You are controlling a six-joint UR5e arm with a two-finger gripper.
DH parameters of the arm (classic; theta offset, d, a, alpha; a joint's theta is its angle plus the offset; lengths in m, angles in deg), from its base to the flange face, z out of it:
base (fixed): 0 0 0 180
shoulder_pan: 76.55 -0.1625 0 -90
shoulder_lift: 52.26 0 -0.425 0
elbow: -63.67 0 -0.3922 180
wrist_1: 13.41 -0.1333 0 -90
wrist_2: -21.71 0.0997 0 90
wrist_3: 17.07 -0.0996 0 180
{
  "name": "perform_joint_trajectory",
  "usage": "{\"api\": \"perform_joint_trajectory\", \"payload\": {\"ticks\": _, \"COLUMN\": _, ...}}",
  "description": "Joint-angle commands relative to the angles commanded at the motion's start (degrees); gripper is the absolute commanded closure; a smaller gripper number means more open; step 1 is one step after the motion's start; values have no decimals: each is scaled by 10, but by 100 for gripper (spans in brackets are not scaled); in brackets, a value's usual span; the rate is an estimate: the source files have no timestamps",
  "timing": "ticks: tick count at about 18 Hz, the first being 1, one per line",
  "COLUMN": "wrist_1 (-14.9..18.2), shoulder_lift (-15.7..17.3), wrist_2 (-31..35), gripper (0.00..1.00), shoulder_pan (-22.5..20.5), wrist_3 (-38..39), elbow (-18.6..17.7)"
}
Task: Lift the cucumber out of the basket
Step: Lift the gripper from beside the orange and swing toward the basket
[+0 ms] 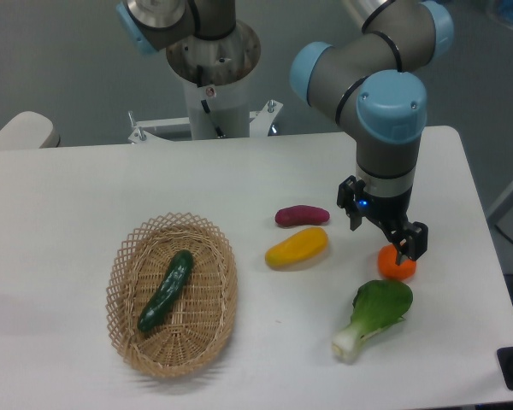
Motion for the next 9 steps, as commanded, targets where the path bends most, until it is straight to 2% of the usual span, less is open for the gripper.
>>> {"api": "perform_joint_trajectory", "payload": {"ticks": 9, "wrist_1": 7, "shoulder_lift": 5, "wrist_2": 2, "gripper": 0, "shoulder_pan": 9, "wrist_3": 10, "elbow": -5}}
